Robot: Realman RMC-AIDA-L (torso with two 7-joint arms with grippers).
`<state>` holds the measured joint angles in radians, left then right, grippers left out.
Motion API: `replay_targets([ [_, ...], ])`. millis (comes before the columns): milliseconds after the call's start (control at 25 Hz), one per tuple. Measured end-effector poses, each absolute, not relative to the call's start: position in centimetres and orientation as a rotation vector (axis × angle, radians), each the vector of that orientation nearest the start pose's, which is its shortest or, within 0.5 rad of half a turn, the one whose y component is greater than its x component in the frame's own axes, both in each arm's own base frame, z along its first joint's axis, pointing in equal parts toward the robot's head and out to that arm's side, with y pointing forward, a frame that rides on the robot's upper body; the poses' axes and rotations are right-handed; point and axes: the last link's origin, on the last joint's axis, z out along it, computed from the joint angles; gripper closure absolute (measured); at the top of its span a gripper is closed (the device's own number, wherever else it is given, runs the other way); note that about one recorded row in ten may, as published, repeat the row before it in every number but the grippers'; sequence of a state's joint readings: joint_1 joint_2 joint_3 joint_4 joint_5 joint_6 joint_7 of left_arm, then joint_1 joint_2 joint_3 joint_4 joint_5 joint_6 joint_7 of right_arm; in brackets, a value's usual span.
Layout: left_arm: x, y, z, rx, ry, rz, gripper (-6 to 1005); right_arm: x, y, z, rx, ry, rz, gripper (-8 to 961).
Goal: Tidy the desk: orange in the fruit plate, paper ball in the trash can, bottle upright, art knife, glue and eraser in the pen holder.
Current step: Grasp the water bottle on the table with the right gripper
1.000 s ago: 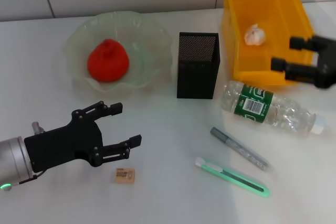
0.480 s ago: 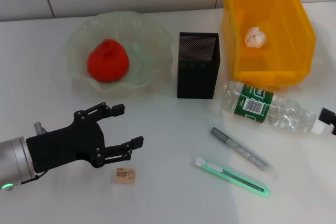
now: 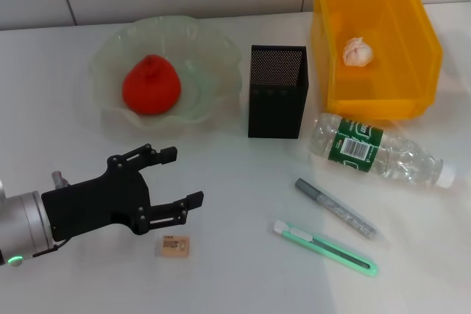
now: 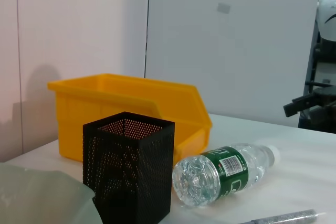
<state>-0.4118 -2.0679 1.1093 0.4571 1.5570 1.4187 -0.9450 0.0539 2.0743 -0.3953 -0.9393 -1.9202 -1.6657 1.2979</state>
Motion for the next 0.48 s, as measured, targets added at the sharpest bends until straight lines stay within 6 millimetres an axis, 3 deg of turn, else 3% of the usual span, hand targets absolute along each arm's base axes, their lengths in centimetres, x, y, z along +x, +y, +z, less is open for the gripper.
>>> replay_targets([
  [240,-27.3,29.3,-5.2,-2.711,-0.325,-0.769,138,37.8,21.1,10.4,-2.243,0.848,0.499,186],
  [480,-27.1,29.5,-5.2,-2.717,-0.325,-0.773,138,36.4,22.6,12.3,-2.28,0.952,0.353,185],
])
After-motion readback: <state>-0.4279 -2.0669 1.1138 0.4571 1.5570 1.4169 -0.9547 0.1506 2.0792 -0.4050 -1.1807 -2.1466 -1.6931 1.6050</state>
